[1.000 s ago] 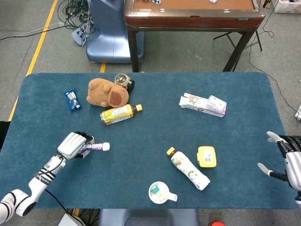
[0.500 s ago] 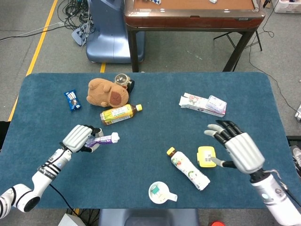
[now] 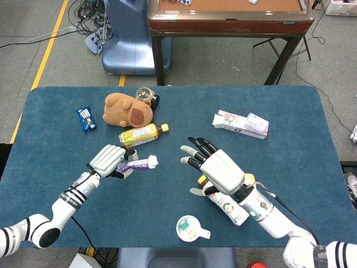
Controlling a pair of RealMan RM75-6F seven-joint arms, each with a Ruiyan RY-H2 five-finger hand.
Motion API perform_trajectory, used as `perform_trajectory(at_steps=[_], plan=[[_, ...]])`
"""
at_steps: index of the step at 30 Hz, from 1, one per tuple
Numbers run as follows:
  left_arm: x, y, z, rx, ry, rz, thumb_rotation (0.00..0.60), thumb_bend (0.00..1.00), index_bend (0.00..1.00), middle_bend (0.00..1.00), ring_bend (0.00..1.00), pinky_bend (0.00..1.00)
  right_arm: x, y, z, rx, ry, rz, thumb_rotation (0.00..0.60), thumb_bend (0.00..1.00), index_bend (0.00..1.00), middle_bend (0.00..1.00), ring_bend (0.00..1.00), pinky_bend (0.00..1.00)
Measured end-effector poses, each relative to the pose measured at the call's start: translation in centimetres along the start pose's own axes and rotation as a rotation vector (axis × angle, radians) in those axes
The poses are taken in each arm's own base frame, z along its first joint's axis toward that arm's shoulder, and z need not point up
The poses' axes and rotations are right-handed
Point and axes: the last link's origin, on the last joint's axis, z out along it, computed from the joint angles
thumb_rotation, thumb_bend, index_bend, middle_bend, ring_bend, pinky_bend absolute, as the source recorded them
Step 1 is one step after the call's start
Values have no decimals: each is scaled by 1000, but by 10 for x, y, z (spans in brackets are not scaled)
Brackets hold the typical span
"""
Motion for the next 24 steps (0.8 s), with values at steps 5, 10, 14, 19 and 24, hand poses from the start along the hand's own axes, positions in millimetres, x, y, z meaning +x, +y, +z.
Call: perform_trajectory(at_steps=[5,10,14,19,24], plan=[[-1,10,5,-5,-6,3,600,402,529,658,444,422,-5,-8,20,26,-4,4,460,218,307,172,40,120],[-2,18,10,1,-16,8,600,402,529,658,444,424,-13,-19,41,56,-25,12,458,219,307,172,39,120],[-1,24,13,1,-17,6,600,402,529,658,444,425,-19,-23,52,61,-42,1,460,219,307,172,39,120],[1,27,14,3,-15,-6,600,402,529,658,444,424,-26,-26,59,54,-59,-1,459,219,307,172,38,120],[4,28,12,5,-9,-16,600,402,529,658,444,425,-33,-25,60,37,-86,1,459,219,306,172,38,120]])
